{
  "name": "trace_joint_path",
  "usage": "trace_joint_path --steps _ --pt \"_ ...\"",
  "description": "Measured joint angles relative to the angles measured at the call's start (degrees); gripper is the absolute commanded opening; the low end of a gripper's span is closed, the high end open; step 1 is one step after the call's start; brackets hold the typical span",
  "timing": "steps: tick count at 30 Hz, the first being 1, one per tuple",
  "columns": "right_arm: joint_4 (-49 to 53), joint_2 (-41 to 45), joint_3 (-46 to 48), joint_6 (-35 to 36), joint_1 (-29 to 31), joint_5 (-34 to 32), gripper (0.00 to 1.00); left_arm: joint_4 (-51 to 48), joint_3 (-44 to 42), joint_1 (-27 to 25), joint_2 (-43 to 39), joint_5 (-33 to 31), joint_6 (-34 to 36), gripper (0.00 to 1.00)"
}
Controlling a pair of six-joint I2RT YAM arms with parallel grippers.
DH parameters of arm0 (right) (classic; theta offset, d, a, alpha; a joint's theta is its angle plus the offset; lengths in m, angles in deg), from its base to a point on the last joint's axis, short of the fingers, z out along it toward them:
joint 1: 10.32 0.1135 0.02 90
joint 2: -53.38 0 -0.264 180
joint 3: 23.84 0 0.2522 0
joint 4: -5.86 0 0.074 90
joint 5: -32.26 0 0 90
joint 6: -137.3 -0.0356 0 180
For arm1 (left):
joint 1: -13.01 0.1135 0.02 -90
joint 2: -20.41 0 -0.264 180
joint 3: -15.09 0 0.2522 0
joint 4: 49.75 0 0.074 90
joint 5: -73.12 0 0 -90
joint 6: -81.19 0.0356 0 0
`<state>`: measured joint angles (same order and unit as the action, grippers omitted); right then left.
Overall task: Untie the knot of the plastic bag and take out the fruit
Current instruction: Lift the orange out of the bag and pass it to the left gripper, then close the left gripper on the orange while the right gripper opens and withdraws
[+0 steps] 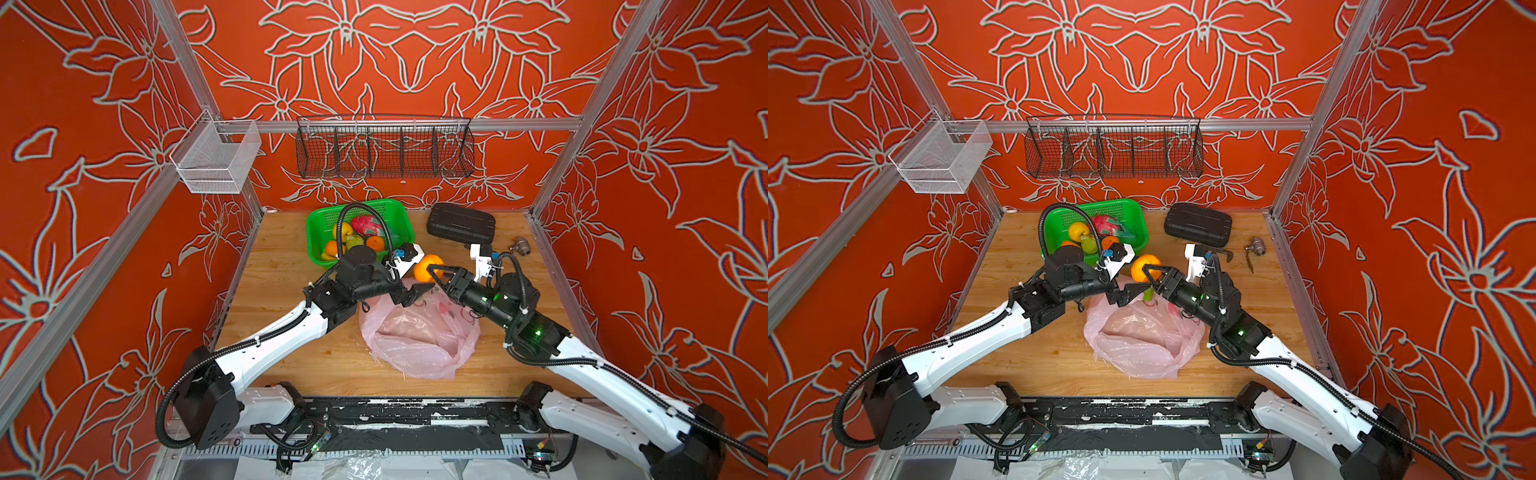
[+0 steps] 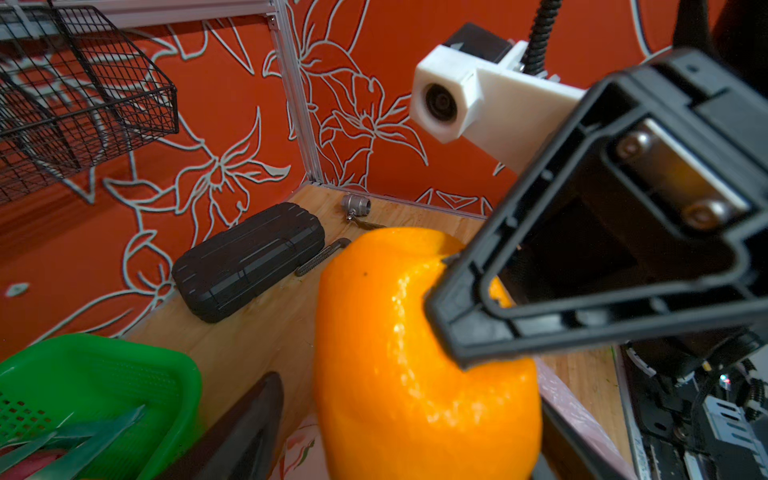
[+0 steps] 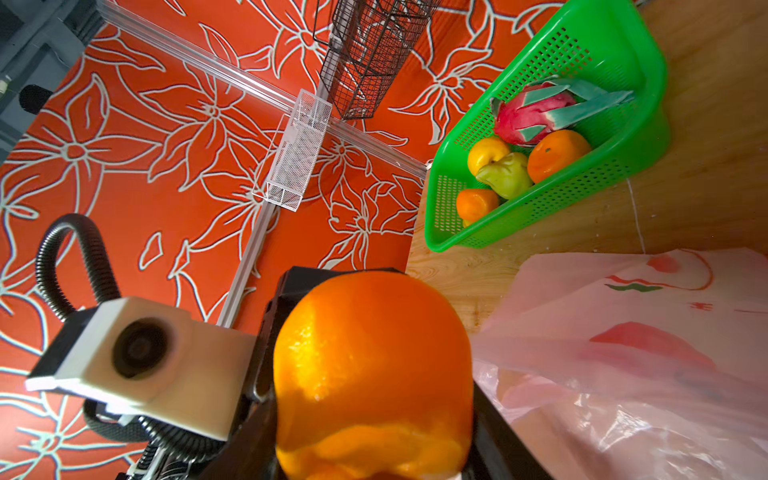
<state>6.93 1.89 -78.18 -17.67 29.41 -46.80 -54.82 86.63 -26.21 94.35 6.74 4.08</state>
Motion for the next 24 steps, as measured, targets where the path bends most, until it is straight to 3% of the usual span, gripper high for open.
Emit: trace_joint_path --steps 6,11,14,18,24 --pt "-1.33 0.00 0.00 -0.33 -0.26 0.00 0.55 -1.09 3.43 -0.42 2.08 0.11 -1.75 0.60" --pt "-1.42 -0.09 0.02 -0.79 -0.39 -0.46 0.58 -2.78 4.66 -0.55 2.64 -0.63 -3.19 0.53" --pt "-1.36 -0.09 0.02 -1.22 -0.50 -0.63 0.64 -3.45 5.20 -0.55 2.97 -0.83 -3.82 0.51" --pt "-1.33 0.04 0.07 -1.11 -0.52 -0.85 0.81 -4.17 5.79 -0.55 3.30 -1.84 -6.05 0.49" --pt "0.02 2.80 0.15 1.25 -0.52 -2.69 0.89 -6.23 6.08 -0.50 3.37 -4.83 -9.55 0.49"
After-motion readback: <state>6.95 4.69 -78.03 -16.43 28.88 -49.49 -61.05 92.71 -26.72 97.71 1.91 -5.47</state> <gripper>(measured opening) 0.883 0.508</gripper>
